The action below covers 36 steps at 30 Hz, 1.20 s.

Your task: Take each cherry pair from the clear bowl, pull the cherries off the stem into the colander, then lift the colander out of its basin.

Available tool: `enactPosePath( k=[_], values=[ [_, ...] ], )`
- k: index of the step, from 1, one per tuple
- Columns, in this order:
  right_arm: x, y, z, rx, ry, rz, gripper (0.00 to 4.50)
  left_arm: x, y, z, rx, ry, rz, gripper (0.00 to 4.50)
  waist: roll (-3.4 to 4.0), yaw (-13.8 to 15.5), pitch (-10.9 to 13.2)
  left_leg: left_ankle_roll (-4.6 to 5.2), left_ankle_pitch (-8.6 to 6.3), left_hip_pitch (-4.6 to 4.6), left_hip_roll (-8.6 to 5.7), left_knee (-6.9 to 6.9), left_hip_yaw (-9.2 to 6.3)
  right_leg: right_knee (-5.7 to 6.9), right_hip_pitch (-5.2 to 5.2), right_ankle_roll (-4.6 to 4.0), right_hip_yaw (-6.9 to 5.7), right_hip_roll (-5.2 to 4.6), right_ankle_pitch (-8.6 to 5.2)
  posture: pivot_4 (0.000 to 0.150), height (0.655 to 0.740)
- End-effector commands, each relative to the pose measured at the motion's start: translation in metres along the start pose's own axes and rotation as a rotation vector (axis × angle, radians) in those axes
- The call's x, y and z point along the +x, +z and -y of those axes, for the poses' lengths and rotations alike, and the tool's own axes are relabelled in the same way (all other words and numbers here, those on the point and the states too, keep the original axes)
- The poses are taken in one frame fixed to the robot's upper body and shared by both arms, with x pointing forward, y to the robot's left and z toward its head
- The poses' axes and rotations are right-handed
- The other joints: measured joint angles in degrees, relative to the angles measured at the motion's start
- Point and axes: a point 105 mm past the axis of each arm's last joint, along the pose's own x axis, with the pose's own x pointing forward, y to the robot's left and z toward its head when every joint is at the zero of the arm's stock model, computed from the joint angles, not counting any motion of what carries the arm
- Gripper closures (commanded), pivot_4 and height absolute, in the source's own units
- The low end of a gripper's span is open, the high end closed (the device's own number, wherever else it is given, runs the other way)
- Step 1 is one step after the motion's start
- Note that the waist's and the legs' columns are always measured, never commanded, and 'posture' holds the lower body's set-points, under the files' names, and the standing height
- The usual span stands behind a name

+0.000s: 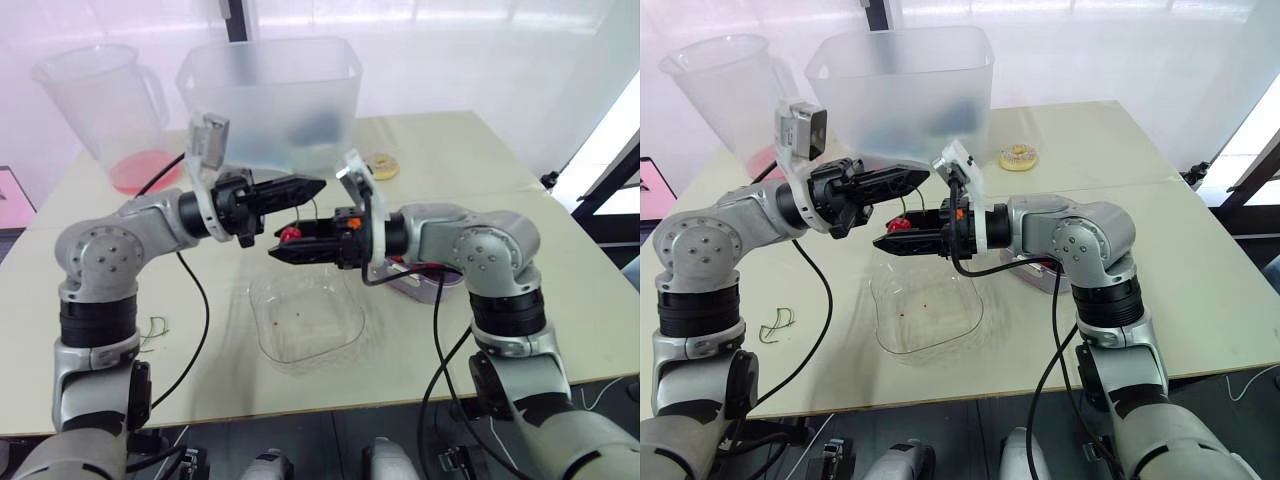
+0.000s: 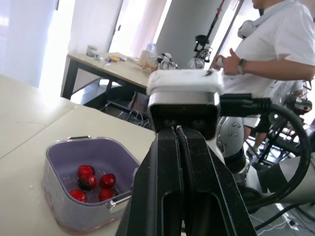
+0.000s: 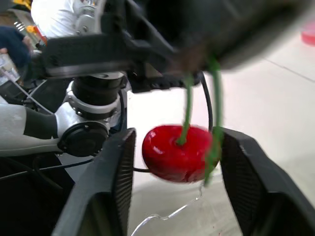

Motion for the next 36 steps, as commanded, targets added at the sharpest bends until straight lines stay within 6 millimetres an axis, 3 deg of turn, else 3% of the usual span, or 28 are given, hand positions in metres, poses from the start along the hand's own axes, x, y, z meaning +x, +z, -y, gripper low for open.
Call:
enactPosePath(
  k=[1,4,8,31,36],
  values=[
    [-0.002,0.012,-0.009,-0.031,0.026,0.047,1.86,-0.001,0.010,0.008,0.049,-0.021,0.022,4.50,0.00,-0.01,0.00,0.00,0.00,0.00,0.00,0.00,0.00,0.00,0.00,0.00,0.00,0.00,0.00,0.150,0.7400],
    [-0.003,0.013,-0.008,-0.028,0.017,0.058,1.86,-0.001,0.010,0.008,0.049,-0.024,0.021,4.50,0.00,0.00,0.00,0.00,0.00,0.00,0.00,0.00,0.00,0.00,0.00,0.00,0.00,0.00,0.00,0.150,0.7400],
    [-0.003,0.015,-0.010,-0.027,0.022,0.080,3.07,0.000,0.011,0.009,0.052,-0.031,0.015,4.50,0.00,-0.01,0.00,0.00,0.00,0.00,0.00,0.00,0.01,0.00,0.00,0.00,0.00,0.00,0.00,0.150,0.7400],
    [-0.004,0.009,-0.010,-0.060,0.007,0.054,3.07,-0.001,0.013,0.005,0.058,-0.029,0.009,4.50,0.00,0.01,0.00,0.00,0.00,0.00,0.00,-0.01,0.01,0.00,0.00,0.00,0.00,0.00,0.00,0.150,0.7400],
    [-0.005,-0.011,-0.007,-0.059,-0.007,-0.029,3.07,0.000,0.018,0.004,0.068,-0.027,0.027,4.50,0.00,0.06,0.00,0.00,0.00,0.00,-0.02,0.00,0.00,0.00,0.00,0.00,0.00,0.00,0.00,0.150,0.7400]
  ],
)
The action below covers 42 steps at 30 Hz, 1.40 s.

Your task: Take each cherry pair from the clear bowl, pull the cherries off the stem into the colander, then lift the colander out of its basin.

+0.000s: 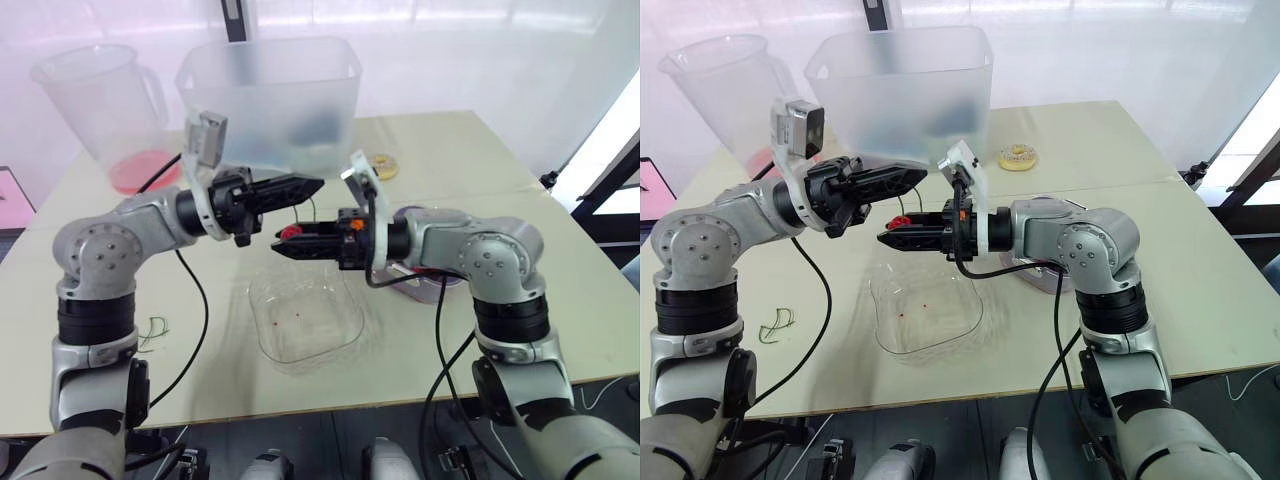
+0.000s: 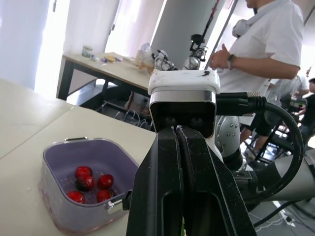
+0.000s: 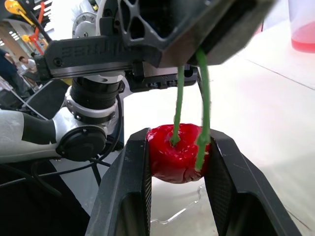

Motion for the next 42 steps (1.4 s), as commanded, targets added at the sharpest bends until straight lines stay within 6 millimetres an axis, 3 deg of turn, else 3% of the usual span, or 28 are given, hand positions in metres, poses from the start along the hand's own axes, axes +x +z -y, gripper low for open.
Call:
enactPosePath(
  k=[1,4,8,13,18,22,25,28,31,34,36,42],
  values=[
    [0.000,-0.018,-0.006,-0.036,0.015,-0.084,3.07,0.001,0.018,0.005,0.068,-0.014,0.040,4.50,0.00,0.01,0.00,0.00,0.00,0.00,-0.01,0.00,0.00,0.00,0.00,0.00,0.00,0.00,0.00,0.150,0.7400],
    [-0.001,-0.034,-0.002,-0.022,0.000,-0.136,3.07,0.002,0.021,0.003,0.067,-0.016,0.058,4.50,-0.01,-0.02,-0.01,0.00,0.00,0.00,-0.04,0.00,0.01,-0.01,0.00,0.00,0.00,0.00,0.00,0.150,0.7400],
    [-0.004,-0.041,0.001,-0.035,-0.021,-0.169,3.07,0.004,0.022,0.004,0.072,-0.019,0.061,4.50,-0.01,-0.07,-0.01,0.00,0.00,0.00,-0.04,-0.01,0.04,-0.01,-0.01,0.00,0.01,0.02,0.00,0.150,0.7400],
    [-0.025,-0.020,-0.003,-0.073,-0.017,-0.129,3.07,-0.003,0.024,0.002,0.080,0.008,0.061,4.50,-0.01,0.13,-0.01,0.00,0.00,0.00,-0.05,0.00,0.03,-0.05,0.00,0.00,0.01,0.00,0.00,0.150,0.7400],
    [-0.093,0.009,0.045,-0.216,-0.344,-0.161,3.07,-0.022,0.025,-0.003,0.087,0.084,0.057,4.50,-0.01,0.22,0.00,0.00,0.00,0.00,-0.11,-0.01,0.09,-0.10,0.00,0.00,0.01,0.00,0.00,0.150,0.7400],
    [-0.140,0.001,0.078,-0.301,-0.541,-0.333,3.07,-0.036,0.016,-0.003,0.086,0.125,0.034,4.50,-0.01,0.17,0.00,0.00,0.00,0.00,-0.11,-0.04,0.24,-0.16,0.00,0.00,-0.01,0.03,0.00,0.150,0.7400],
    [-0.158,-0.009,0.098,-0.322,-0.619,-0.416,3.07,-0.046,0.011,-0.004,0.083,0.158,0.024,4.50,-0.02,-0.10,0.00,0.00,0.00,0.02,-0.10,-0.06,0.31,-0.16,-0.01,0.00,0.00,0.04,0.00,0.150,0.7400],
    [-0.159,-0.022,0.106,-0.308,-0.606,-0.456,3.07,-0.056,0.006,-0.006,0.088,0.197,-0.002,4.50,-0.01,-0.12,0.00,0.00,0.00,0.02,-0.06,-0.10,0.33,-0.16,-0.05,0.00,0.02,0.06,0.00,0.150,0.7400],
    [-0.154,-0.035,0.109,-0.241,-0.570,-0.437,2.20,-0.074,0.004,-0.011,0.092,0.268,-0.014,4.50,-0.01,-0.11,0.00,0.00,0.00,0.02,-0.05,-0.10,0.33,-0.17,-0.05,0.00,0.02,0.05,0.00,0.150,0.7400],
    [-0.154,-0.040,0.111,-0.232,-0.563,-0.436,0.71,-0.088,-0.001,-0.010,0.082,0.312,-0.036,4.50,-0.01,0.02,0.00,0.00,0.00,0.02,-0.04,-0.10,0.27,-0.19,-0.05,0.00,0.01,0.06,0.00,0.150,0.7400],
    [-0.153,-0.034,0.109,-0.236,-0.549,-0.419,0.08,-0.097,-0.007,-0.009,0.071,0.338,-0.056,4.50,-0.01,0.18,0.00,0.00,0.00,0.02,-0.04,-0.10,0.21,-0.20,-0.05,0.00,0.02,0.00,0.00,0.150,0.7400],
    [-0.146,0.011,0.090,-0.377,-0.460,-0.277,0.08,-0.117,-0.027,-0.005,0.024,0.403,-0.108,4.50,0.01,0.06,0.01,0.00,0.00,0.02,-0.04,-0.11,0.17,-0.22,-0.04,0.00,0.02,0.01,0.00,0.150,0.7400]
  ],
)
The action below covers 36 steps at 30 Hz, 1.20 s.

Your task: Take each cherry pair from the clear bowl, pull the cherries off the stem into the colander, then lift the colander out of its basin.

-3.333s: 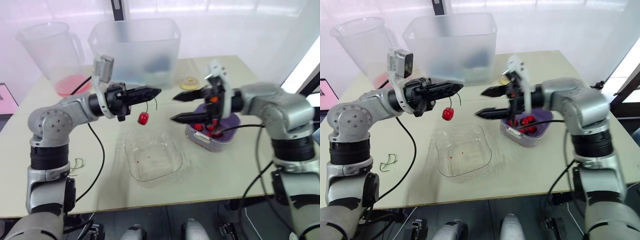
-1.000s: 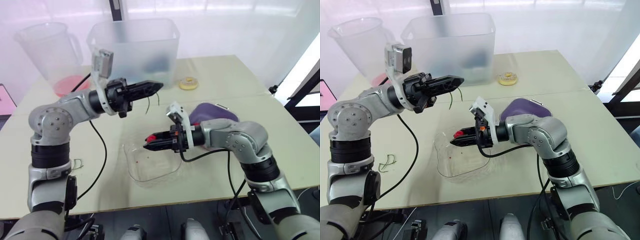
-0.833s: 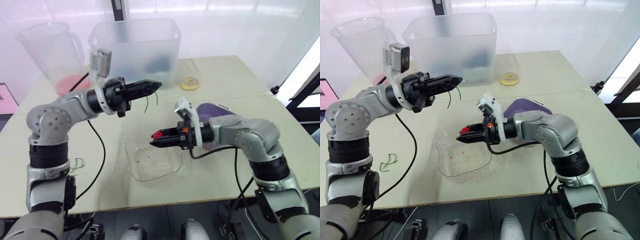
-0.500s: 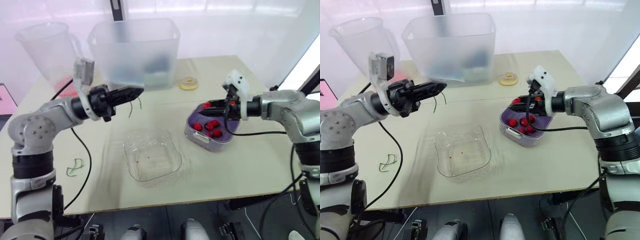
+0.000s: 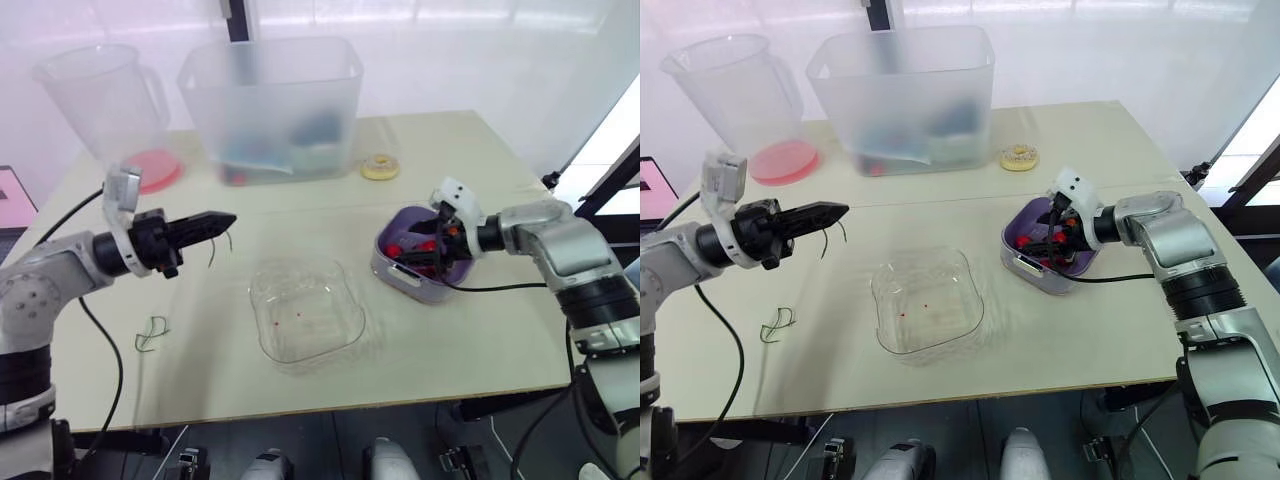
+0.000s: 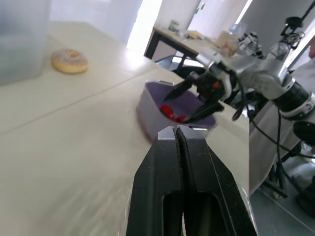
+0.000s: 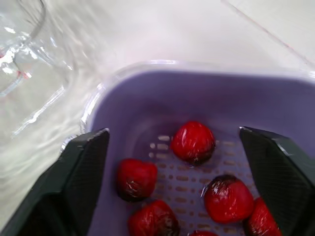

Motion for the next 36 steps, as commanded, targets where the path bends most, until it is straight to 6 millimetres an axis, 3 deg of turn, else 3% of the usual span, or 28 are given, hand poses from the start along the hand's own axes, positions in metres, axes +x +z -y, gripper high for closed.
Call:
enactPosePath(
  k=[1,5,9,14,16,17,18,19,21,25,30,33,36],
  values=[
    [-0.023,0.052,-0.011,-0.141,0.053,0.170,0.08,-0.012,0.003,0.005,0.045,0.028,-0.009,4.50,0.00,-0.05,0.00,0.00,0.00,0.00,0.02,0.00,-0.01,0.00,0.00,0.00,0.00,0.01,0.00,0.150,0.7400],
    [-0.037,0.084,-0.058,-0.193,0.283,0.271,0.08,-0.030,-0.030,-0.004,-0.062,0.118,-0.156,4.50,0.00,-0.18,0.00,0.00,0.00,0.02,0.06,-0.03,-0.02,-0.02,0.00,0.00,0.00,0.04,0.00,0.150,0.7400],
    [-0.043,0.095,-0.103,-0.240,0.472,0.279,0.08,-0.050,-0.067,-0.003,-0.205,0.153,-0.301,4.50,0.07,-0.08,0.02,0.00,0.00,0.04,0.12,-0.10,-0.07,-0.02,-0.02,-0.01,0.02,0.05,0.00,0.150,0.7400],
    [-0.039,0.101,-0.115,-0.238,0.493,0.301,0.08,-0.076,-0.094,-0.035,-0.292,0.356,-0.357,4.50,0.06,1.16,0.02,0.00,0.00,0.06,0.07,0.01,-0.06,-0.01,0.08,-0.01,0.01,0.01,0.00,0.150,0.7400],
    [-0.037,0.090,-0.115,-0.237,0.493,0.250,0.08,-0.085,-0.095,-0.044,-0.329,0.417,-0.359,4.50,0.06,1.50,0.03,0.00,0.00,0.06,0.06,0.01,-0.06,0.01,0.06,0.00,0.01,0.02,0.00,0.150,0.7400],
    [-0.036,0.083,-0.114,-0.240,0.487,0.221,0.00,-0.088,-0.097,-0.045,-0.331,0.427,-0.376,3.92,0.04,1.53,0.02,0.00,0.00,0.05,0.05,0.00,-0.07,0.01,0.06,-0.01,-0.03,0.03,0.00,0.150,0.7400],
    [-0.034,0.077,-0.111,-0.232,0.472,0.198,0.00,-0.090,-0.098,-0.045,-0.329,0.434,-0.390,3.73,0.04,1.55,0.02,0.00,0.00,0.04,0.06,-0.01,-0.08,0.00,0.06,-0.01,-0.04,0.03,0.00,0.150,0.7400],
    [-0.033,0.074,-0.108,-0.222,0.458,0.188,0.00,-0.093,-0.098,-0.046,-0.324,0.443,-0.401,3.23,0.03,1.48,0.02,0.00,0.00,0.04,0.05,-0.02,-0.08,-0.01,0.06,0.00,-0.03,-0.02,0.00,0.150,0.7400],
    [-0.032,0.070,-0.105,-0.222,0.440,0.174,0.00,-0.095,-0.093,-0.050,-0.304,0.464,-0.391,2.24,0.04,1.32,0.02,0.02,-0.01,0.04,0.04,-0.02,-0.05,-0.02,0.04,0.00,0.00,-0.05,0.00,0.150,0.7400],
    [-0.033,0.069,-0.105,-0.219,0.447,0.180,0.00,-0.099,-0.063,-0.061,-0.229,0.497,-0.278,0.17,0.04,1.25,0.02,0.00,0.00,0.05,0.06,-0.01,-0.03,0.03,0.00,-0.01,-0.01,0.06,0.00,0.150,0.7400],
    [-0.032,0.060,-0.100,-0.215,0.420,0.145,0.00,-0.100,-0.025,-0.058,-0.106,0.456,-0.211,0.06,0.04,1.21,0.02,0.00,0.00,0.05,0.06,-0.04,-0.03,0.00,0.00,-0.01,-0.01,0.01,0.00,0.150,0.7400],
    [-0.032,0.060,-0.098,-0.217,0.404,0.138,0.00,-0.093,-0.013,-0.047,-0.067,0.383,-0.210,0.06,0.04,1.23,0.02,0.00,0.00,0.05,0.06,-0.05,-0.03,0.00,-0.01,0.00,0.00,0.00,0.00,0.150,0.7400],
    [-0.038,0.066,-0.095,-0.205,0.365,0.156,0.00,-0.082,-0.003,-0.038,0.094,0.311,-0.249,0.06,0.04,1.26,0.02,0.00,0.00,0.05,0.06,-0.03,-0.02,0.01,-0.01,0.00,-0.01,0.01,0.00,0.150,0.7400]
  ],
)
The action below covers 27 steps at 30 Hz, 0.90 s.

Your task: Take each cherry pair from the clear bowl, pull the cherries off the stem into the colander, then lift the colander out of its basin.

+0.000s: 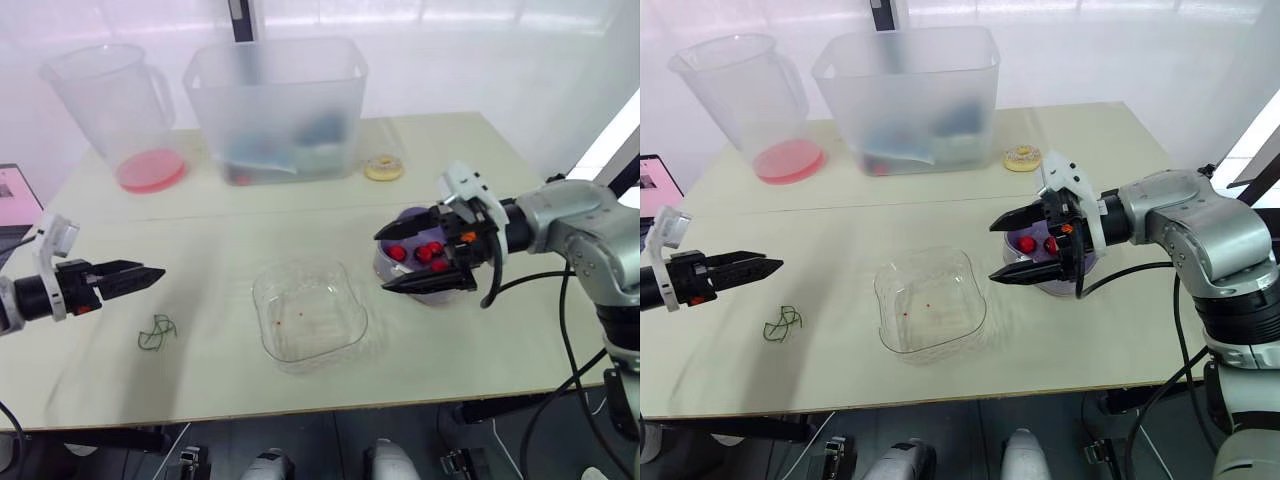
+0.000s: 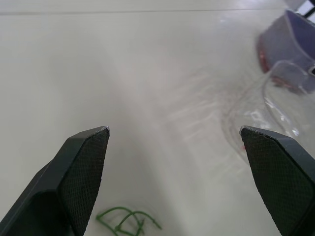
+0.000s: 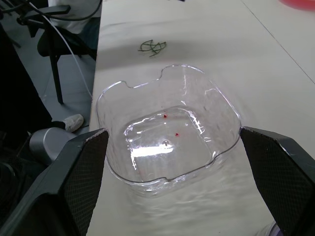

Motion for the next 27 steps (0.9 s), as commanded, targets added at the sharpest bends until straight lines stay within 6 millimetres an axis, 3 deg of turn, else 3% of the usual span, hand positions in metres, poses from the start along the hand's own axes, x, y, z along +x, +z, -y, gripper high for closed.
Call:
enactPosePath(
  k=[1,3,5,9,14,21,27],
  values=[
    [-0.014,0.014,-0.001,-0.035,-0.066,0.014,0.00,0.001,0.021,0.021,0.312,-0.069,0.004,0.06,0.00,0.07,0.00,0.00,0.00,0.00,0.02,0.01,0.00,0.00,0.00,0.00,0.00,0.00,0.00,0.150,0.7400],
    [-0.022,0.010,-0.001,-0.017,-0.112,0.014,0.00,0.007,0.008,0.025,0.566,-0.099,-0.069,0.06,0.01,0.17,0.00,0.00,0.00,0.00,0.04,-0.01,0.00,-0.03,0.01,0.00,0.00,-0.05,0.00,0.150,0.7400],
    [-0.034,-0.001,0.001,0.020,-0.206,-0.006,0.00,0.008,-0.001,0.038,0.605,-0.210,-0.116,0.06,0.00,0.26,0.00,0.00,0.00,-0.01,0.05,-0.04,0.06,-0.10,0.03,0.00,-0.01,-0.05,0.00,0.150,0.7400],
    [-0.064,-0.024,-0.005,0.197,-0.340,-0.055,0.00,0.014,0.014,0.067,0.618,-0.399,-0.040,0.06,0.01,0.75,0.01,0.00,0.00,-0.06,-0.04,0.02,0.18,-0.05,0.04,0.00,-0.05,-0.01,0.00,0.150,0.7400],
    [-0.109,-0.046,-0.019,0.282,-0.531,-0.147,0.00,0.023,0.032,0.101,0.619,-0.589,0.016,0.06,0.02,1.64,0.01,0.04,-0.02,-0.02,-0.07,0.04,0.27,-0.01,0.08,0.00,-0.04,0.00,0.00,0.150,0.7400],
    [-0.162,-0.078,-0.049,0.400,-0.699,-0.261,0.00,0.034,0.065,0.107,0.589,-0.632,0.116,0.06,0.02,1.52,0.01,0.11,-0.05,0.12,-0.08,0.14,0.34,0.04,0.35,0.00,-0.09,0.08,0.00,0.150,0.7400],
    [-0.172,-0.083,-0.052,0.409,-0.760,-0.294,0.00,0.042,0.070,0.105,0.619,-0.625,0.130,0.06,0.02,0.86,0.01,0.21,-0.11,0.74,-0.04,0.02,0.39,-0.12,0.93,0.01,-0.09,0.10,0.00,0.150,0.7400]
  ],
)
